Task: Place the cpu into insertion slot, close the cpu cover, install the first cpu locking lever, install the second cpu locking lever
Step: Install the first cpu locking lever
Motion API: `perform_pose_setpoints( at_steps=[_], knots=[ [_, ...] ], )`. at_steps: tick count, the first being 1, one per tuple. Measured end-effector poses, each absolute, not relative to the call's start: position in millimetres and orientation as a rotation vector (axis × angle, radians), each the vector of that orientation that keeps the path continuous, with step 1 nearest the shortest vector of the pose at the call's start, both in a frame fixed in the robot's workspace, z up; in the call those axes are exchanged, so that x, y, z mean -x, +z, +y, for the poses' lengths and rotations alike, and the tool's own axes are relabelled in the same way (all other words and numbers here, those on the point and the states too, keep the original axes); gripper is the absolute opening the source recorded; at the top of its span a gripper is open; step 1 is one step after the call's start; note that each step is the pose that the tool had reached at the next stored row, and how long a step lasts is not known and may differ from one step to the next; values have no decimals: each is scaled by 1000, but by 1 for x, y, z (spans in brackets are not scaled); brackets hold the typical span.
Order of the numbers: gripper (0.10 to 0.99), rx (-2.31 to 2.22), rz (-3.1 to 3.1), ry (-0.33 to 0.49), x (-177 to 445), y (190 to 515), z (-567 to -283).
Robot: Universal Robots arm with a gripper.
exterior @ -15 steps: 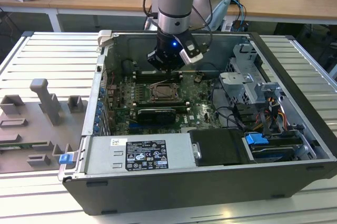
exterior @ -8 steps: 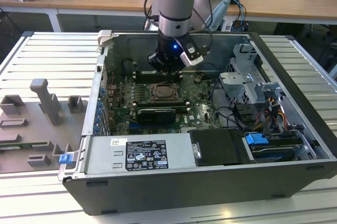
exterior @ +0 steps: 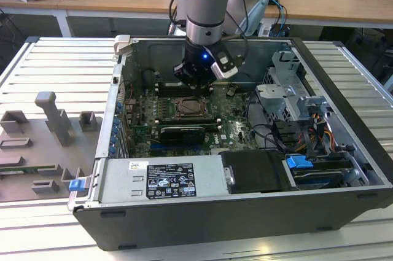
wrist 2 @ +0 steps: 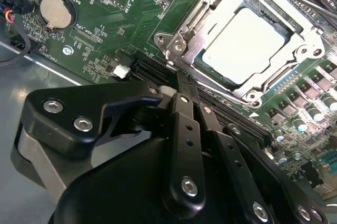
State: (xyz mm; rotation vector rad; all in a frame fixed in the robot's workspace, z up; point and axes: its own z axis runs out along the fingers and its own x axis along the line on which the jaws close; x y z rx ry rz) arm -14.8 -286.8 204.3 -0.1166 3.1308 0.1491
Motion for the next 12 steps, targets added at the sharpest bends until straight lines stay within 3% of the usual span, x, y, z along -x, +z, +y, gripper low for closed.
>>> perform_pose_setpoints(
  at_steps=[12],
  knots=[
    [106, 117, 3132, 135, 15, 205, -287]
  ],
)
